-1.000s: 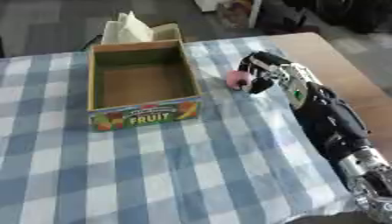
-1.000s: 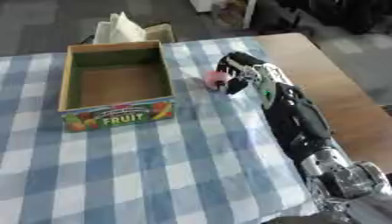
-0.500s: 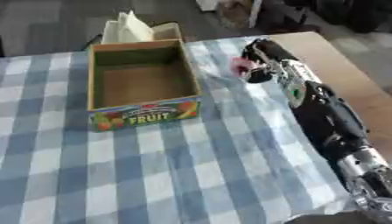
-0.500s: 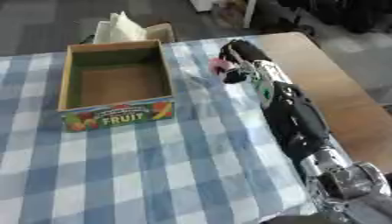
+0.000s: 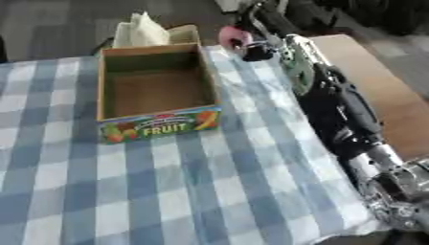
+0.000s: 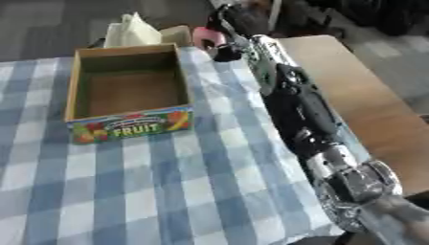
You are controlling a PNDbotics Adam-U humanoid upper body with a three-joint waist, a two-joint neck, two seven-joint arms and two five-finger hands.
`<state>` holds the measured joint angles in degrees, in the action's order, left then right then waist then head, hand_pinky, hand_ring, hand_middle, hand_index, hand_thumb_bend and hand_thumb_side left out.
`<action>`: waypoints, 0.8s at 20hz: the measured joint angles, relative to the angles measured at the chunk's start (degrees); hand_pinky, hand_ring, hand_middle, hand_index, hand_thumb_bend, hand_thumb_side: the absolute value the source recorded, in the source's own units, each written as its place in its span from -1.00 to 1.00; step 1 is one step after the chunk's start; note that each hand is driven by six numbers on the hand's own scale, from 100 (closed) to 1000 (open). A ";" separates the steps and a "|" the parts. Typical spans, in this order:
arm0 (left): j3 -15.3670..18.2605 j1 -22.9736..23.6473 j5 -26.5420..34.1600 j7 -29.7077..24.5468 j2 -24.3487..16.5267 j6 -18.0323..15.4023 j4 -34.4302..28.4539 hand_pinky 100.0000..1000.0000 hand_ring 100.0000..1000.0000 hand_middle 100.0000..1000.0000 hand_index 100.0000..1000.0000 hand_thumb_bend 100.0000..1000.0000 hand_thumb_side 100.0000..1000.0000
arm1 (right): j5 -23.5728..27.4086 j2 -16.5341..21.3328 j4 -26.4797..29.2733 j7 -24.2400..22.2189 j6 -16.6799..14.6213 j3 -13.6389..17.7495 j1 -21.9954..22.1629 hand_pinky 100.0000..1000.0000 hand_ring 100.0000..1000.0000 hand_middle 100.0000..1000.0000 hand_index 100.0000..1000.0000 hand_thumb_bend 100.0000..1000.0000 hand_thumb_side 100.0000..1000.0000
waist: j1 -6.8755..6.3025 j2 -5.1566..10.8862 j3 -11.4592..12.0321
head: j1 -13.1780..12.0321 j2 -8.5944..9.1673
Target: Pick up objects on the table and place them in the box.
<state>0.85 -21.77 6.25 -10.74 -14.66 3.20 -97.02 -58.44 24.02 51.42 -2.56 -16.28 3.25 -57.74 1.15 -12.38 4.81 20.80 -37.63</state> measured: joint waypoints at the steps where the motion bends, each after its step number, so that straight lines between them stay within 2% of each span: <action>1: -0.01 -0.04 0.04 -0.09 0.01 0.00 0.00 0.30 -0.11 -0.06 0.22 -1.00 0.67 | -0.40 -0.64 -0.02 -0.30 -0.42 -0.37 -0.73 -0.03 0.10 -0.20 -0.03 -0.98 -1.00 | -0.02 -0.05 0.15 | 0.06 0.08; 9: -0.45 -0.86 0.06 -0.56 0.07 -0.02 0.00 0.30 -0.11 -0.06 0.22 -1.00 0.67 | -6.04 -5.50 -3.05 -1.30 -2.87 -2.58 -3.56 0.01 0.14 -0.11 0.05 -0.90 -1.00 | -0.03 -0.84 1.62 | 1.10 0.69; 15: -0.73 -1.04 0.06 -0.88 0.10 -0.03 0.00 0.30 -0.11 -0.06 0.22 -1.00 0.67 | -9.92 -7.72 -5.17 -1.12 -4.14 -3.53 -3.60 0.10 0.25 0.12 0.34 -0.68 -1.00 | 0.05 -1.09 2.15 | 1.50 1.00; 16: -0.74 -1.06 0.06 -0.90 0.10 -0.02 0.00 0.30 -0.11 -0.06 0.22 -1.00 0.67 | -10.32 -7.90 -5.30 -1.11 -4.32 -3.66 -3.60 0.13 0.33 0.27 0.47 -0.57 -0.88 | 0.06 -1.09 2.19 | 1.51 1.00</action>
<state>0.12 -22.83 6.31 -11.63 -14.56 3.18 -97.02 -68.76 16.12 46.12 -3.67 -20.60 -0.41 -61.34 1.21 -13.46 7.00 22.31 -36.63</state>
